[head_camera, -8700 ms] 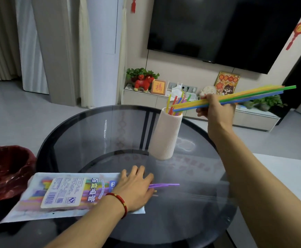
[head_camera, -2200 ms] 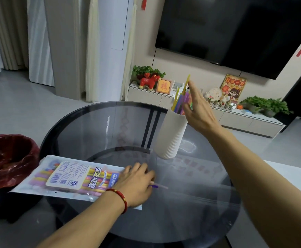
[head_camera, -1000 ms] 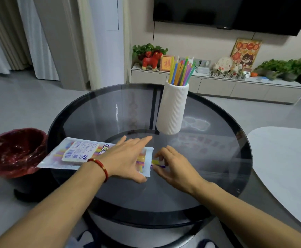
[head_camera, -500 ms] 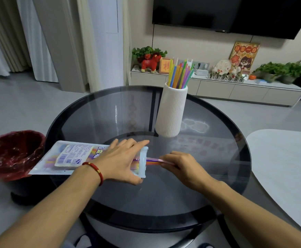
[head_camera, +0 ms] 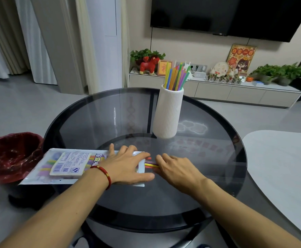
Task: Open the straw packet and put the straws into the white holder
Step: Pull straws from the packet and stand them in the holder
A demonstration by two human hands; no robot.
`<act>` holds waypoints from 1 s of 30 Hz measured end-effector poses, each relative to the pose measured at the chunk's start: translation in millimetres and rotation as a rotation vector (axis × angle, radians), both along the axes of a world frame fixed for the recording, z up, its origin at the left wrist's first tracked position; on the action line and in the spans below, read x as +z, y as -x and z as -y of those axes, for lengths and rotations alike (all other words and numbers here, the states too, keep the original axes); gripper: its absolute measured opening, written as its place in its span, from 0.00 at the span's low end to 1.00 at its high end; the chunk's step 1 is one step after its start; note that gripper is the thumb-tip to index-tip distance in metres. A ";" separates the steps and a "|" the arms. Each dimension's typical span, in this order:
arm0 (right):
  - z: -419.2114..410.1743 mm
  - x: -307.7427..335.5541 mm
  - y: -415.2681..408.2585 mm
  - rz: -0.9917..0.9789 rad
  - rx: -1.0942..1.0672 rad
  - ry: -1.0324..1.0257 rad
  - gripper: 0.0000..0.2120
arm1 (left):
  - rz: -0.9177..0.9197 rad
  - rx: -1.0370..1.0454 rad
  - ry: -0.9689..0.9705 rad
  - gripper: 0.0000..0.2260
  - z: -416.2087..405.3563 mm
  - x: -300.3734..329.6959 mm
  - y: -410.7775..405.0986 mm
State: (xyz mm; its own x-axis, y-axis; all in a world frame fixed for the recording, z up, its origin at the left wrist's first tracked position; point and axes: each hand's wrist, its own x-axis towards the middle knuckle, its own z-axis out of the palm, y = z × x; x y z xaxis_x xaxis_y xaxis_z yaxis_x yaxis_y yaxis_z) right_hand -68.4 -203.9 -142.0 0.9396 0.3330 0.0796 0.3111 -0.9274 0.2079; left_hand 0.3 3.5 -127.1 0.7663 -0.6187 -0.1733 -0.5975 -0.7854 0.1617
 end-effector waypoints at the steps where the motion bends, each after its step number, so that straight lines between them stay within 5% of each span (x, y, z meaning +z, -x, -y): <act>1: 0.0 2.3 1.1 -0.006 0.021 0.027 0.19 | 0.023 0.000 -0.007 0.32 1.3 -0.2 1.2; 10: 39.3 34.0 23.5 -0.057 0.034 -0.042 0.14 | 0.116 0.009 -0.033 0.11 9.5 3.4 6.9; 17: 57.9 70.9 39.3 0.181 -0.074 0.074 0.19 | 0.094 -0.006 -0.026 0.13 17.2 2.7 8.0; 21: 35.0 63.8 59.2 0.601 0.120 -0.430 0.12 | 0.100 0.051 0.051 0.14 18.0 8.1 6.2; 26: -32.9 30.1 44.4 -0.238 -0.566 -1.431 0.22 | 0.168 0.038 0.152 0.11 26.1 14.0 16.6; 28: -43.7 19.3 28.6 -0.287 -0.597 -1.849 0.20 | 0.203 0.012 0.167 0.10 34.0 12.7 25.2; 30: -46.6 11.3 15.2 -0.135 -0.595 -1.938 0.19 | 0.203 -0.008 0.164 0.14 41.4 11.2 33.1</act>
